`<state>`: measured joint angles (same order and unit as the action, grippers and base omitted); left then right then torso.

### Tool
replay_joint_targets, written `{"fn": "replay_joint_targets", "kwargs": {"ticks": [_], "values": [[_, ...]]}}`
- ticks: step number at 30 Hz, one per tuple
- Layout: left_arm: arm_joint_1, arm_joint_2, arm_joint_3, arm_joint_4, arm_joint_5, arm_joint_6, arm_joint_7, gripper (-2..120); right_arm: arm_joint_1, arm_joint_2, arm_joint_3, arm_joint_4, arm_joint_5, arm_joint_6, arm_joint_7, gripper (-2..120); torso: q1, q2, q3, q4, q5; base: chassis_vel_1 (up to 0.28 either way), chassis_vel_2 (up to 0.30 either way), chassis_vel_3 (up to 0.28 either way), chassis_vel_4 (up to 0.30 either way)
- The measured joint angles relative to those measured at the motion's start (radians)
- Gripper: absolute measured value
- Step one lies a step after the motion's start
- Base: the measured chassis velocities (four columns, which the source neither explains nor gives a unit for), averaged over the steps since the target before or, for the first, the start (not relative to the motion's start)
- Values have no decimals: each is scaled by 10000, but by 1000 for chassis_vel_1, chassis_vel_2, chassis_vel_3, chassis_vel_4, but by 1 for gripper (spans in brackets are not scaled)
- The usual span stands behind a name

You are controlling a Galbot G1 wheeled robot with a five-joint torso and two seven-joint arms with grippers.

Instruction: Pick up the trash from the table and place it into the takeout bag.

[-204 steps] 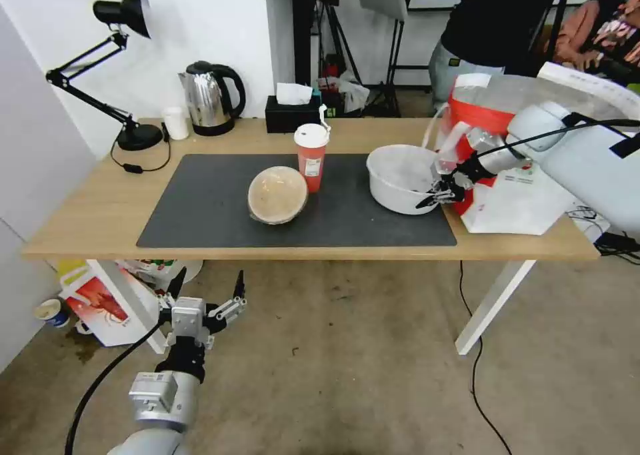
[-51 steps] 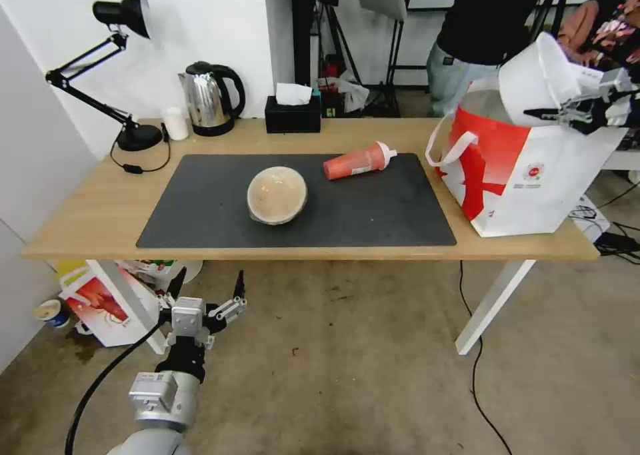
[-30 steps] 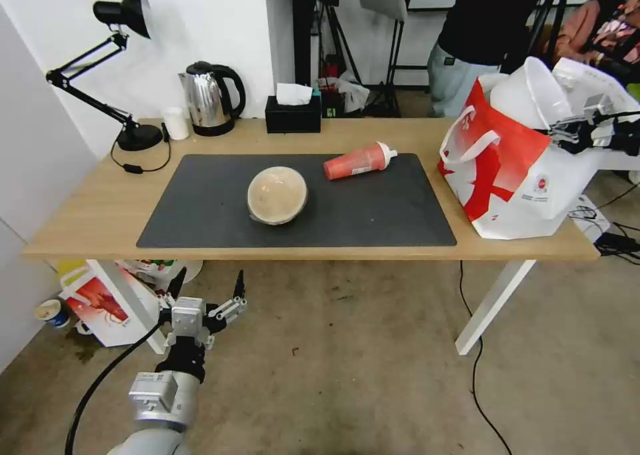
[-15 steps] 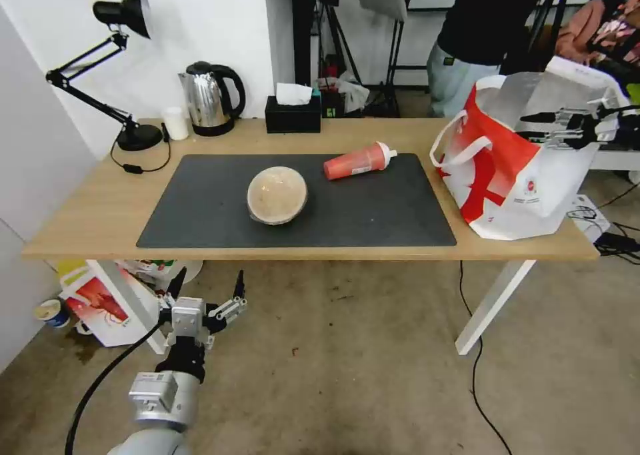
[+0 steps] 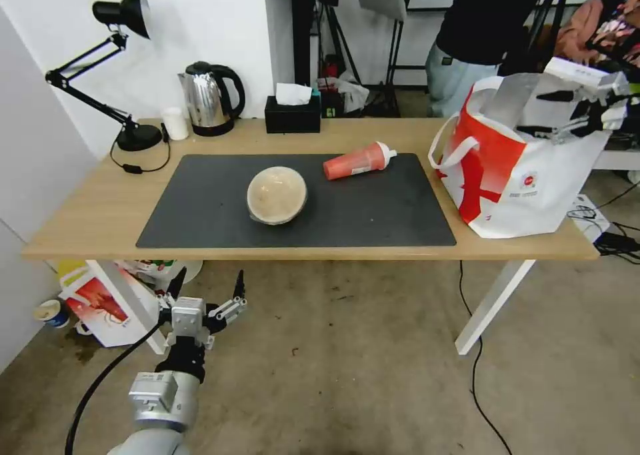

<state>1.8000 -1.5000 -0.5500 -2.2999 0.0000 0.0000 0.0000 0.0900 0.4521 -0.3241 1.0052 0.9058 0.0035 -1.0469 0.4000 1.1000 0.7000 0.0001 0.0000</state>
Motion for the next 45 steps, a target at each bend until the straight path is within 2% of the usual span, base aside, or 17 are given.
{"fn": "replay_joint_targets", "kwargs": {"ticks": [9, 18, 22, 23, 25, 26, 30, 31, 33, 35, 37, 39, 40, 43, 45], "values": [[0, 0, 0, 0, 0, 0, 0, 100, 617, 284, -477, 244, 918, -43, 1270, 100, 0, -1, 1, 0, 0, 0, 0, 0, 0], [0, 0, 0, 0, 0, 0, 0, 100, 1053, 490, -938, 1097, 1789, -569, 2946, 100, 0, 0, 0, -1, 0, 0, 0, 0, 0], [0, 0, 0, 0, 0, 0, 0, 100, 1358, 517, -1339, 2064, 2387, -1524, 5005, 100, 0, 0, 1, -2, -1, 0, 0, 0, 0], [0, 0, 0, 0, 0, 0, 0, 100, 1358, 517, -1339, 2064, 2387, -1524, 5005, 100, 0, 0, 1, -2, -1, 0, 0, 0, 0], [0, 0, 0, 0, 0, 0, 0, 100, 1462, 542, -1456, 2635, 2828, -2082, 6137, 100, 0, -1, 1, 0, 0, 0, 0, 0, 0], [0, 0, 0, 0, 0, 0, 0, 100, 1462, 542, -1456, 2635, 2828, -2082, 6137, 100, 0, -1, 1, 0, 0, 0, 0, 0, 0], [0, 0, 1, 0, 0, 0, 0, 100, 1656, 665, -1585, 3840, 3586, -3565, 8870, 100, 0, 0, 0, 2, -2, 0, 0, 0, 0], [0, 0, 1, 0, 0, 0, 0, 100, 1656, 665, -1585, 3840, 3586, -3565, 8870, 100, 0, 0, 0, 2, -2, 0, 0, 0, 0], [0, 0, -1, 0, 0, 0, -1, 100, 1750, 703, -1621, 4107, 3714, -4151, 9398, 100, 0, 0, 0, 1, -2, 0, 0, 0, 0], [0, 0, 0, 0, 0, 0, -1, 100, 1903, 760, -1654, 4388, 4041, -5294, 10116, 100, 0, 0, 0, -3, 0, 0, 0, 0, 0], [0, 0, 0, 0, 0, 0, -1, 100, 1936, 779, -1654, 4454, 4197, -5555, 10329, 100, 0, 0, 0, -3, 0, 0, 0, 0, 0], [0, 0, 0, 0, 0, 0, -1, 100, 2034, 858, -1633, 4655, 4742, -6396, 10996, 100, 0, -1, 0, 0, -1, 0, 0, 0, 0], [0, 0, 0, 0, 0, 0, -1, 100, 2034, 858, -1633, 4655, 4742, -6396, 10996, 100, 0, -1, 0, 0, -1, 0, 0, 0, 0], [0, 0, 1, 0, 0, 0, 0, 100, 2108, 969, -1571, 4799, 5239, -7230, 11801, 100, 0, 0, 0, -2, 0, 0, 0, 0, 0], [0, 0, 0, 0, 0, 0, -1, 100, 2124, 986, -1569, 4837, 5328, -7317, 11984, 100, 0, -1, 0, -1, 0, 0, 0, 0, 0]]}}
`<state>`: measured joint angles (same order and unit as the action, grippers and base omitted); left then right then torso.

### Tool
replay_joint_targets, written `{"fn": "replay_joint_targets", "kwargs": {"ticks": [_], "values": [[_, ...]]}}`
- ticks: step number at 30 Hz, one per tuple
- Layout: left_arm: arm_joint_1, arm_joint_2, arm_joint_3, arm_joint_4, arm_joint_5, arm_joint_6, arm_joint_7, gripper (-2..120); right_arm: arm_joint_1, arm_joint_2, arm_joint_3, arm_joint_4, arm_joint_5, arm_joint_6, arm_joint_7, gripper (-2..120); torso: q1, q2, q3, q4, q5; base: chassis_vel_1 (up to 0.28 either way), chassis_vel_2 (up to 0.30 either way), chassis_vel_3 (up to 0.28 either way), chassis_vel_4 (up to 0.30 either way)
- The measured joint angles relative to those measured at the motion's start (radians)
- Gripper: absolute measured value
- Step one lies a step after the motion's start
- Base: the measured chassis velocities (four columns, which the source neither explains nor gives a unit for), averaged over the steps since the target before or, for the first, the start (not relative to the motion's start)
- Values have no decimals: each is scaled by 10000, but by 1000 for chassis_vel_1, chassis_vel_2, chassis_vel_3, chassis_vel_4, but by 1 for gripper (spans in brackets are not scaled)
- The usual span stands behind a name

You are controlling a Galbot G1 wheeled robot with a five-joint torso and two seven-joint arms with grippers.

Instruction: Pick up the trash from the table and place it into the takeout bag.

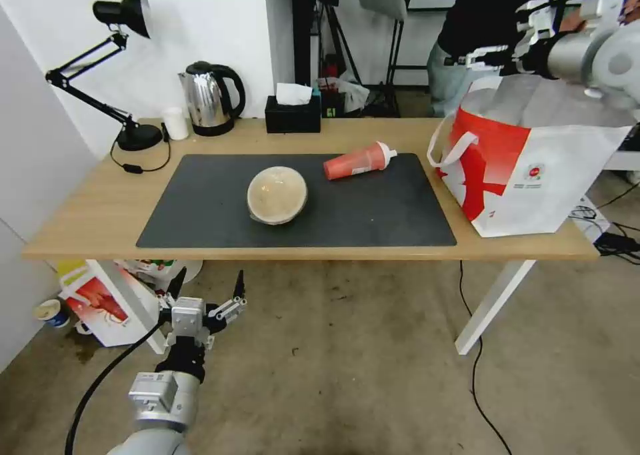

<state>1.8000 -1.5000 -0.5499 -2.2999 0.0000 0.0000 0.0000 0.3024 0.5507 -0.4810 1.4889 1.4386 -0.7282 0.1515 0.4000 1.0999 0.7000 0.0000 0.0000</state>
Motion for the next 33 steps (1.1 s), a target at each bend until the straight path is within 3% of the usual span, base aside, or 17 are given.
{"fn": "replay_joint_targets", "kwargs": {"ticks": [3, 11, 23, 28, 33], "values": [[0, 0, 0, 0, 0, 0, 0, 100, 105, 29, -213, 161, 148, -63, 652, 100, 0, 1, 0, -1, -1, 0, 0, 0, 0], [0, 0, 0, 0, 0, 0, 0, 100, 143, 79, -420, 452, 329, -46, 1228, 100, 0, 1, 0, 0, 0, 0, 0, 0, 0], [0, 0, 0, 0, 0, 0, 0, 100, -56, 367, 98, 1240, 364, 135, 724, 100, 0, 0, -1, 0, 0, 0, 0, 0, 0], [0, 0, 0, 0, 0, 0, 0, 100, -154, 825, 232, 1545, 54, 970, 291, 100, 0, 1, 0, 2, -2, 0, 0, 0, 0], [-1, -1, 1, 0, 0, 0, 0, 100, -1058, 1143, 1442, 2297, -485, 2318, 369, 100, -1, 0, 0, 3, -6, 0, 0, 0, 0]]}}
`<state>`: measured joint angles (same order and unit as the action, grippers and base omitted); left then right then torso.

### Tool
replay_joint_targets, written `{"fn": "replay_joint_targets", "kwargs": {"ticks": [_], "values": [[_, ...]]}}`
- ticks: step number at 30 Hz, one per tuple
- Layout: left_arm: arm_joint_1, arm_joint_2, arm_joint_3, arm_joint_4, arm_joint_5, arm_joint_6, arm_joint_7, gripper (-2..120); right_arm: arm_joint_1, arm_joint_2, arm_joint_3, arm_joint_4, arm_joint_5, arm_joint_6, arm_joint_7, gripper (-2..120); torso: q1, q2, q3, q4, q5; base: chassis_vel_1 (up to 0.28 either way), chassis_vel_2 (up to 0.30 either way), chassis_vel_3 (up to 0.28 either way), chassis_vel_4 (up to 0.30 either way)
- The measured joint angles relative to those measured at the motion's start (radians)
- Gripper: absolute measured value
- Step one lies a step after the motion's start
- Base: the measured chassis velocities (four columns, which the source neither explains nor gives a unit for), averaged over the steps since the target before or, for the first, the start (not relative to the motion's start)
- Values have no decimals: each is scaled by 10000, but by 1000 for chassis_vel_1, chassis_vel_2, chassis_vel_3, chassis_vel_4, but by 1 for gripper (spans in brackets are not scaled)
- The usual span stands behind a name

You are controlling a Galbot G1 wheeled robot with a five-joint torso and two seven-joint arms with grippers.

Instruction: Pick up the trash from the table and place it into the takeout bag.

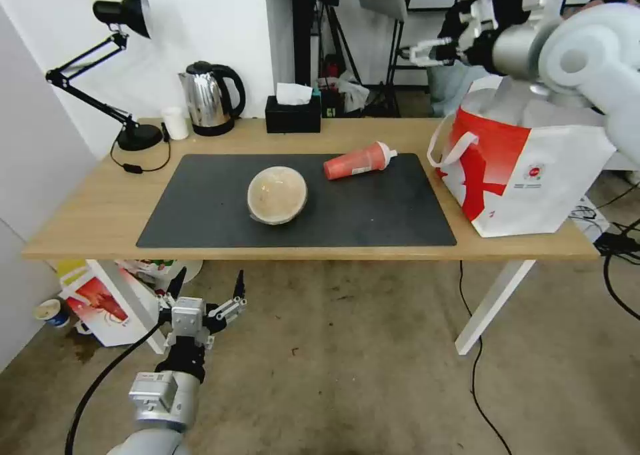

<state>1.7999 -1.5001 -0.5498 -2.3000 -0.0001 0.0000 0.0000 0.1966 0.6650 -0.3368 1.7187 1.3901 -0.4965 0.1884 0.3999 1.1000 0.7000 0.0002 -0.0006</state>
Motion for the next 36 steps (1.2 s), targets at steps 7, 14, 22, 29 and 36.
{"fn": "replay_joint_targets", "kwargs": {"ticks": [7, 14, 22, 29, 36], "values": [[0, 0, 0, 0, 1, 0, 0, 100, -3618, 247, 2882, 2647, -2371, 3231, 725, 100, 0, 1, -1, -12, 6, 0, 0, 0, 0], [1, 1, -2, 0, 0, 0, -1, 100, -5287, 708, 4036, 3904, -4197, 4327, 565, 100, 2, 0, 0, 2, 5, 0, 0, 0, 0], [1, 0, -2, 0, 0, 0, -1, 100, -8618, 1029, 6164, 5512, -6259, 5107, 288, 100, 1, 0, 0, -1, 7, 0, 0, 0, 0], [1, 0, -2, 1, 1, 0, -1, 100, -13194, 2870, 8598, 6615, -8829, 6325, -659, 100, 0, 1, 0, -4, 8, 0, 0, 0, 0], [1, 1, -1, 1, 1, 0, 0, 100, -15707, 4615, 8872, 6640, -11042, 7977, -1012, 100, 0, 1, -1, -1, 4, 0, 0, 0, 0]]}}
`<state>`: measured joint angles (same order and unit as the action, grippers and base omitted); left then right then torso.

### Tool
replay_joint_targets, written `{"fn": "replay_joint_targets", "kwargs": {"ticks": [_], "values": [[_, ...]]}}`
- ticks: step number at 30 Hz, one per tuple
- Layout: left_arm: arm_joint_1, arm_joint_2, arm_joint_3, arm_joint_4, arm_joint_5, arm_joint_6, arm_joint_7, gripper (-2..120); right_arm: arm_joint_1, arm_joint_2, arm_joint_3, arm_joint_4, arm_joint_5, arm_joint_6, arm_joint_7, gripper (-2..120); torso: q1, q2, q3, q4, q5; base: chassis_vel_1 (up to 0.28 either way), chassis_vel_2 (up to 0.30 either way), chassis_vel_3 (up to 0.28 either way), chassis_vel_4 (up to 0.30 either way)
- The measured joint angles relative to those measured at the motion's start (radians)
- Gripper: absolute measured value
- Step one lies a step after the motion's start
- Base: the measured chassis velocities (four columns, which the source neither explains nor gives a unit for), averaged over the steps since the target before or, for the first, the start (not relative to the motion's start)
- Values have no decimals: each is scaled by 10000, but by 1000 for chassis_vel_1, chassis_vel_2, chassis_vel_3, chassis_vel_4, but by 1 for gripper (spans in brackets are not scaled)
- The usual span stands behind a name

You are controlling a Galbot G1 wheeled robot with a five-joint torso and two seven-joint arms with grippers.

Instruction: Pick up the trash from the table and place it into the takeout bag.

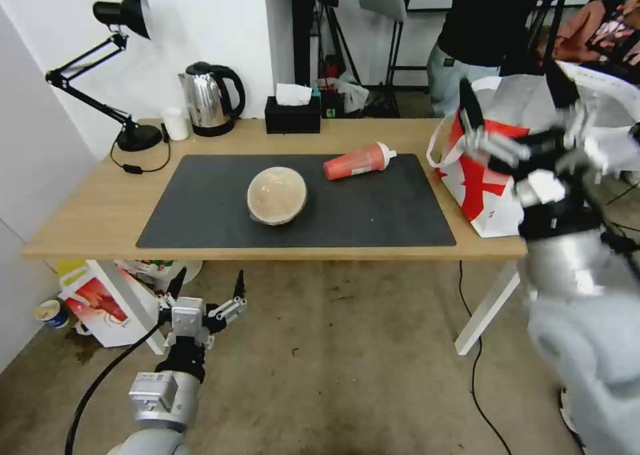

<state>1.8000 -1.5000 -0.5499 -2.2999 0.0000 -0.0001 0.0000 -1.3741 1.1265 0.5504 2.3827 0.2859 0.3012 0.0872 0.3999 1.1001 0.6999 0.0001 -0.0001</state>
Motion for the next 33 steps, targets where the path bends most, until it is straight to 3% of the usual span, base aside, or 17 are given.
{"fn": "replay_joint_targets", "kwargs": {"ticks": [5, 13, 26, 33], "values": [[0, 0, -1, 0, 0, 0, 0, 100, -948, 589, -118, -247, -813, 1124, -87, 100, 0, 0, 0, 0, 0, 0, 0, 0, 0], [-1, 0, 0, -1, 0, 0, -1, 100, -2098, 927, -241, -438, -1214, 2296, -100, 100, -1, 0, -1, -3, 0, 0, 0, 0, 0], [0, 0, 0, 0, 0, 0, 0, 100, -2541, 515, -324, -982, -1259, 2797, -162, 100, 0, 0, 1, -1, 2, 0, 0, 0, 0], [0, 0, 0, 0, 0, 0, 0, 100, -2757, 529, -693, -1209, -1880, 2775, 454, 100, 0, -2, 1, -1, 1, 0, 0, 0, 0]]}}
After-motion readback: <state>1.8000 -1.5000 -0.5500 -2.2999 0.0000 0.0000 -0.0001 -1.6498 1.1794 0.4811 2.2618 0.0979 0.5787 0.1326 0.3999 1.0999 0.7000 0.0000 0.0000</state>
